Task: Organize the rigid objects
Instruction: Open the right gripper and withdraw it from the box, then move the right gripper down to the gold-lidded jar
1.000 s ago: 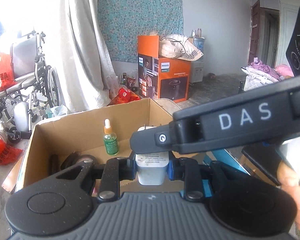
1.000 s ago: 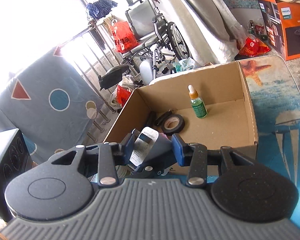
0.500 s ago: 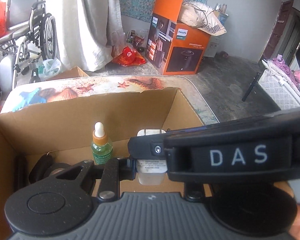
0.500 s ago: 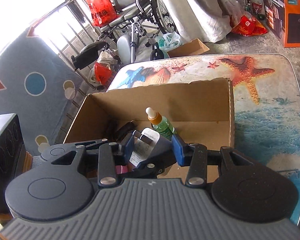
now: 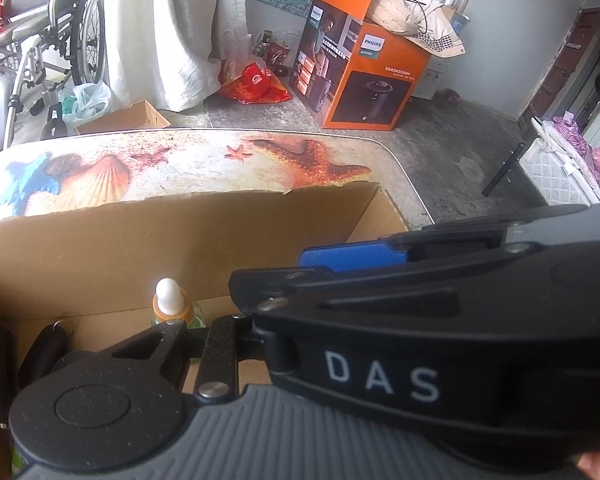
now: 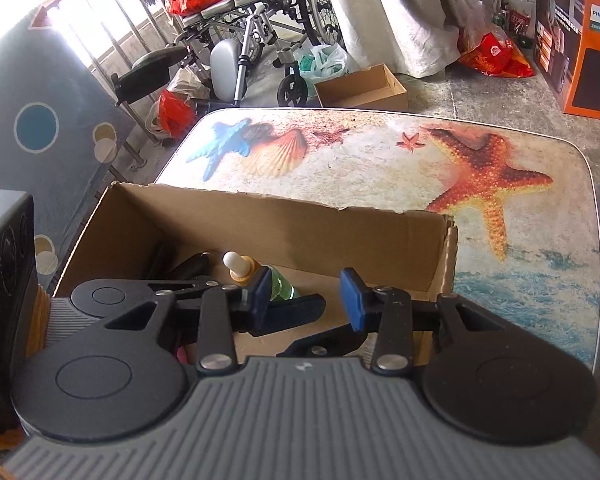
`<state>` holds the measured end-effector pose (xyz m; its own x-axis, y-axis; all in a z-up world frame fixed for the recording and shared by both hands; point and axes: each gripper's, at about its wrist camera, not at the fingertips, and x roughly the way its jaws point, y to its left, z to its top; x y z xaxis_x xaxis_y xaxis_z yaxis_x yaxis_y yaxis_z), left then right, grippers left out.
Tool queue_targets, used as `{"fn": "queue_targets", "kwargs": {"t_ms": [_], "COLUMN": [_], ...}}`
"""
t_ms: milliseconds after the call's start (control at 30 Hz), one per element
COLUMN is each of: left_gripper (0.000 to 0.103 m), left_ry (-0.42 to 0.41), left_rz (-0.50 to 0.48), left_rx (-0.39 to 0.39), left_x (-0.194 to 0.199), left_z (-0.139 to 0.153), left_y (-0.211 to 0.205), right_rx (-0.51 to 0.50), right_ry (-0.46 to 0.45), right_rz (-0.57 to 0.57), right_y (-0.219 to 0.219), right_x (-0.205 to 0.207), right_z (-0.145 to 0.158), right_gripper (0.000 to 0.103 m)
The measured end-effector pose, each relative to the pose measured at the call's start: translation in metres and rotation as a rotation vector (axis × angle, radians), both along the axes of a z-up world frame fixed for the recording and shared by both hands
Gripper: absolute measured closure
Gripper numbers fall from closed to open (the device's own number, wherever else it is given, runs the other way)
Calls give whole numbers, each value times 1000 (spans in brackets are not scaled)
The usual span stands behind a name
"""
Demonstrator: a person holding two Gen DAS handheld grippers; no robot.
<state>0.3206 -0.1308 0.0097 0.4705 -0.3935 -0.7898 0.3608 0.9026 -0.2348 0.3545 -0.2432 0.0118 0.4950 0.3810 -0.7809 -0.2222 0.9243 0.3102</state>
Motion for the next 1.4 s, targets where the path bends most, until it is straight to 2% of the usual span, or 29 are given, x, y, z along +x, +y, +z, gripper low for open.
{"fn": "queue_targets", "kwargs": {"t_ms": [167, 400, 533, 600, 800, 900, 1000, 1133, 1267, 1400], "left_gripper": [73, 45, 33, 22, 12, 9, 9, 7, 7, 7], "left_ry": [-12, -88, -141, -159, -214, -226, -224, -214, -201, -200], "left_rz": [9, -15, -43, -62, -93, -96, -112, -124, -112, -109], "left_rx": [0, -1, -2, -12, 3, 30, 50, 70, 88, 128], "left_x": [-2, -35, -69, -88, -152, -182, -210, -241, -260, -270], "left_z": [5, 34, 53, 61, 71, 69, 62, 48, 29, 8], "left_y": [0, 4, 13, 22, 55, 67, 78, 91, 101, 105], "right_rx": [37, 130, 217, 267, 386, 408, 428, 442, 456, 451], "right_ry": [-18, -103, -185, -221, -283, -302, -289, -232, -149, -103], "right_rz": [1, -45, -94, -123, -172, -194, -202, -189, -180, -164], "right_y": [-5, -24, -40, -45, -45, -37, -26, -9, 9, 25], "right_x": [-5, -48, -98, -132, -224, -260, -291, -311, -313, -309], "right_z": [2, 35, 62, 71, 73, 66, 53, 33, 11, -4], "right_gripper": [66, 65, 63, 60, 52, 50, 49, 49, 49, 49]}}
